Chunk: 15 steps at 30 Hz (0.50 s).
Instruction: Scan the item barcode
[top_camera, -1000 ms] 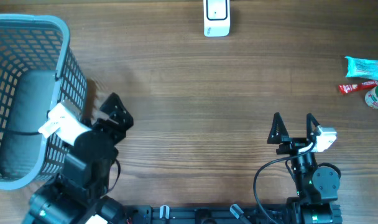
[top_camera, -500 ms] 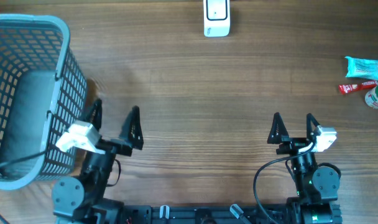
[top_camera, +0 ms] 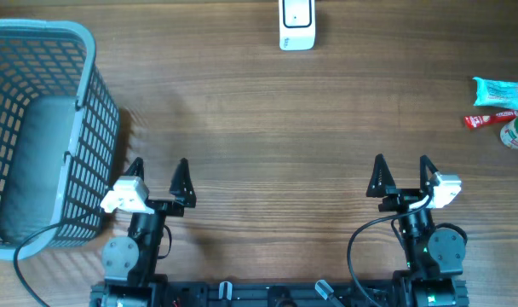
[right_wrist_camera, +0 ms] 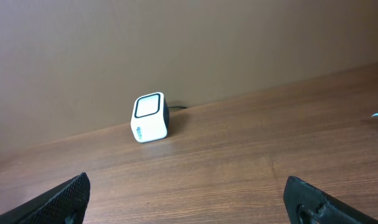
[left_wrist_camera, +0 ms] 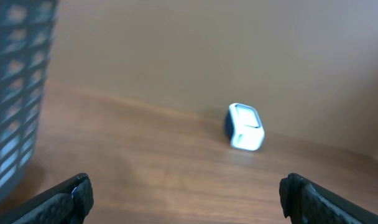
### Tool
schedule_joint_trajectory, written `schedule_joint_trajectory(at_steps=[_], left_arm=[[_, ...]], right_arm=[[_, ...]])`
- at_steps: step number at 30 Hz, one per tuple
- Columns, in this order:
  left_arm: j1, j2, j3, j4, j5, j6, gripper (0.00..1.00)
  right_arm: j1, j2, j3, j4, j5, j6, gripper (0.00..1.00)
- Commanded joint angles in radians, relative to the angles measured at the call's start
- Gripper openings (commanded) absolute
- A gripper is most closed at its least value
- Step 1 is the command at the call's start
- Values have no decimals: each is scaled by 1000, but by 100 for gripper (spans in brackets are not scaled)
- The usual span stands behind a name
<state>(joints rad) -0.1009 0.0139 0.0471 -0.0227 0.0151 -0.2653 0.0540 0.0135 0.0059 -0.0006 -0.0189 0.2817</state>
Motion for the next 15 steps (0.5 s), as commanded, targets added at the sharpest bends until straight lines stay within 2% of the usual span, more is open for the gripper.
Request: schedule_joint_trajectory(at_steps=[1, 3, 6, 15], left_arm=[[12, -11, -42, -15, -122, -53, 100], [19, -11, -42, -40, -145, -50, 100], [36, -11, -42, -40, -147, 42, 100], [56, -11, -42, -41, -132, 46, 100]], right_arm=[[4, -9, -1, 3, -11, -17, 100], [4, -9, -1, 3, -11, -17, 100], [4, -9, -1, 3, -11, -17, 100], [4, -9, -1, 3, -11, -17, 100]])
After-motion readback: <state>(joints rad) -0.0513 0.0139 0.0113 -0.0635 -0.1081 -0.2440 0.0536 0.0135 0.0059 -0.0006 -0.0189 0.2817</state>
